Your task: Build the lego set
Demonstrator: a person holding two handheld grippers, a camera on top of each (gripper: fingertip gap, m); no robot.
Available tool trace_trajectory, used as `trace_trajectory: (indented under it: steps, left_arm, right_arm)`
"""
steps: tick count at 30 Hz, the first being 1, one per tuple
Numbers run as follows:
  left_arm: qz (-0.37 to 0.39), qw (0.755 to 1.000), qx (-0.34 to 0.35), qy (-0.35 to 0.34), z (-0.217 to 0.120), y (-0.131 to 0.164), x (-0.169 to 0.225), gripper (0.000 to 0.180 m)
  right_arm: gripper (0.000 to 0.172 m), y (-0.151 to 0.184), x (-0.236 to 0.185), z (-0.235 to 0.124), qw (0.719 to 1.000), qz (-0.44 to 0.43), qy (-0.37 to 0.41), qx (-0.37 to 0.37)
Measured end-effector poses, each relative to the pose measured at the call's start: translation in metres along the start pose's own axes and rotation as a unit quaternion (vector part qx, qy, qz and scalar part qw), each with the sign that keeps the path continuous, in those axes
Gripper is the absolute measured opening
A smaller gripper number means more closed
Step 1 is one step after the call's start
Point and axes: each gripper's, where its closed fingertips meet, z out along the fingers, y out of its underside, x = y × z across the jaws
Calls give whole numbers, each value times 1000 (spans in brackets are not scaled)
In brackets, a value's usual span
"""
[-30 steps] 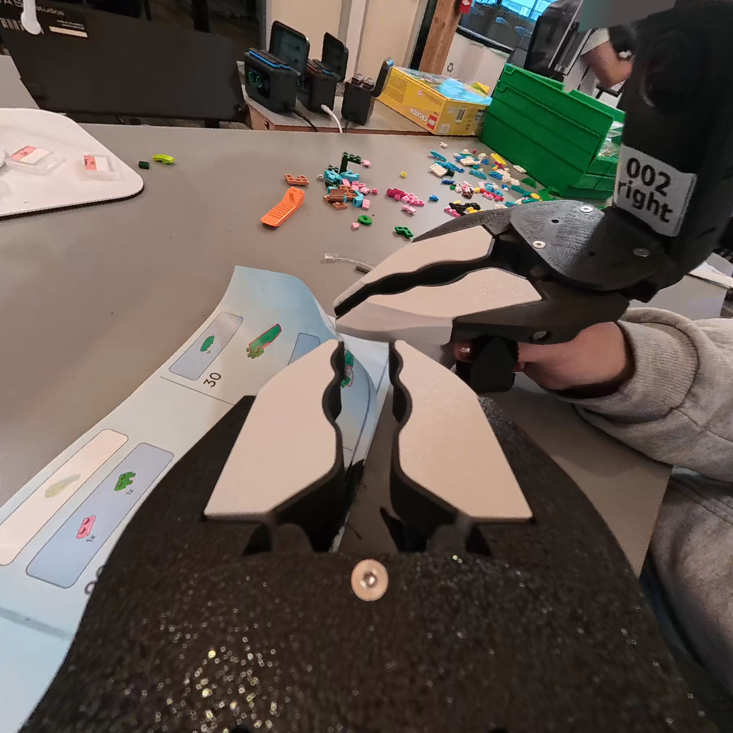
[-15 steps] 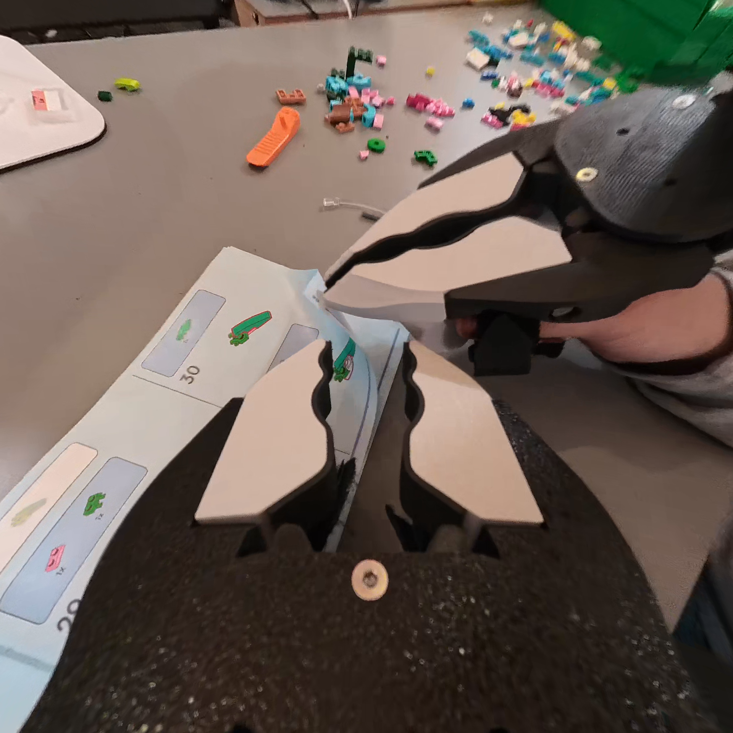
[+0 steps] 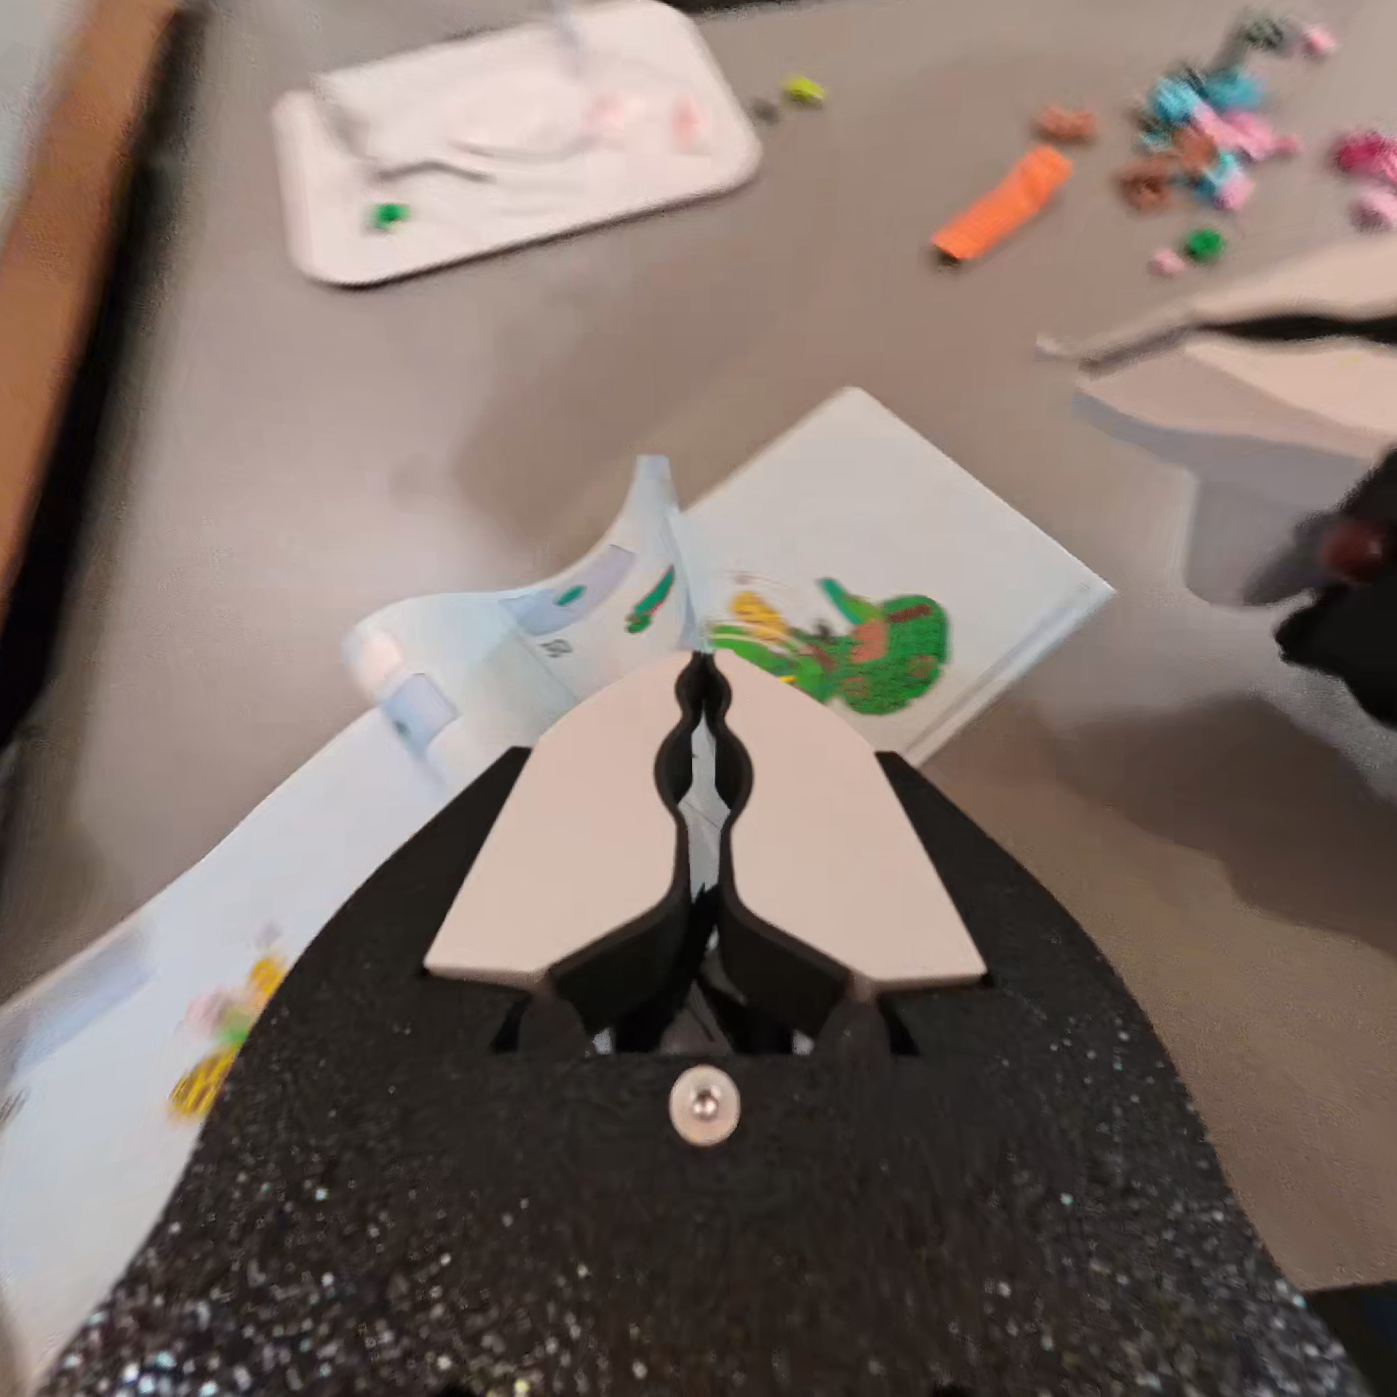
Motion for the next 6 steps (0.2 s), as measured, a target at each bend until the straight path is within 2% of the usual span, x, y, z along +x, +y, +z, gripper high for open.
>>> trace_trajectory:
  steps: [1,4,6]
  left_arm:
    - [-34,999,14,-32,-13,-1,-18,0]
    - [-117,986,27,-117,-51,12,-66,0]
    - [-146,972,-21,-185,-72,36,-93,0]
  right_arm:
    - [2,2,-4,1,1000,-6,-6,-5]
    - [2,12,-25,11,998,-32,-36,-30]
    - [2,20,-52,23,994,-55,-72,-58]
